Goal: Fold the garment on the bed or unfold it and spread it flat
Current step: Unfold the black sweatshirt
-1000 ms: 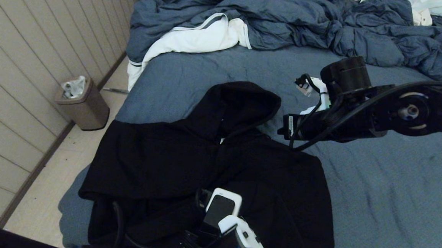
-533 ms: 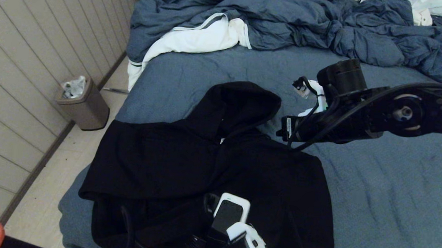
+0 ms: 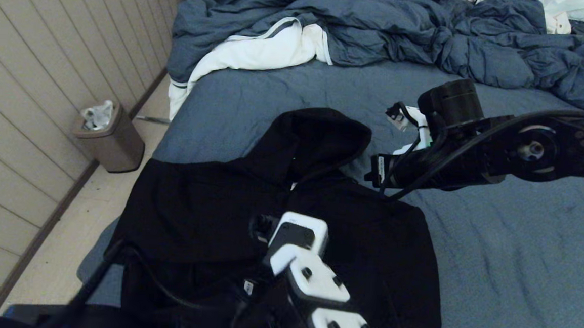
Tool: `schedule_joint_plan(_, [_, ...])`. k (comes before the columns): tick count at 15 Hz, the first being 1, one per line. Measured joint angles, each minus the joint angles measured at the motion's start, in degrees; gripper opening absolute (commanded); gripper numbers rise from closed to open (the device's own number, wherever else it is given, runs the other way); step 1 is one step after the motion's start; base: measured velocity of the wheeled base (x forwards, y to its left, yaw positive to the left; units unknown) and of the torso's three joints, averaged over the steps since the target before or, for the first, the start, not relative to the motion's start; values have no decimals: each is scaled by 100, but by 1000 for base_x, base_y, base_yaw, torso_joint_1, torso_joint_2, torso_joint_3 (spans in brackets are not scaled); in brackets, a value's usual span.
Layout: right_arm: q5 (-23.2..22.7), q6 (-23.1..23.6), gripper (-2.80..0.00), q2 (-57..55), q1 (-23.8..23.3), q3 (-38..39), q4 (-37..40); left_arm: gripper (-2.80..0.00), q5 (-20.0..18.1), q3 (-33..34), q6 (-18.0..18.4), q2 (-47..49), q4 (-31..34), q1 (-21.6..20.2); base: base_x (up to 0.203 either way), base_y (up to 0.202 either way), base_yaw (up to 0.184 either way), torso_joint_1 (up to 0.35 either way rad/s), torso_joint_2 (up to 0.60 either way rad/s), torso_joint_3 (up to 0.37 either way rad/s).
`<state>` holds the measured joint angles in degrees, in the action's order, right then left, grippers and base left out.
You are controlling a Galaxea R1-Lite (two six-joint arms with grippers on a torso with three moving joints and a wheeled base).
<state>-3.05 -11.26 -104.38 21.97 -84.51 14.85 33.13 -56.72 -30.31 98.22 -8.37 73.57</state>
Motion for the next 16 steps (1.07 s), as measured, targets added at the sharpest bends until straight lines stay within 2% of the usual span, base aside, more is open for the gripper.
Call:
schedule_joint_plan(3, [-15,-14,-280,-34,92,69,6,0,-3,-197,100,-319,58,-587,0,0,0,0,0,0])
schedule_joint_plan(6, [-11,-62,-280,-85,327,182,11,0,-403,-324,77,-70,58,-1555,0,0,0,0,0,0])
schedule_joint_plan(7, [-9,-72,-280,-99,360,198,9,-280,-494,-386,69,109,56,-1868,0,0,0,0,0,0])
schedule_joint_plan(9, [-12,-66,-280,-113,412,259,9,-280,-613,-610,65,497,132,-2444,0,0,0,0,0,0])
schedule_joint_plan(11, [-15,-59,-280,-135,537,313,9,-280,-988,-772,-18,737,290,-2678,0,0,0,0,0,0])
schedule_joint_plan(13, [-15,-60,-280,-165,624,372,6,-280,-1078,-857,-164,838,391,-2673,0,0,0,0,0,0])
schedule_joint_plan(16, [-11,-66,-280,-188,751,410,8,-280,-1109,-847,-402,858,627,-2415,0,0,0,0,0,0])
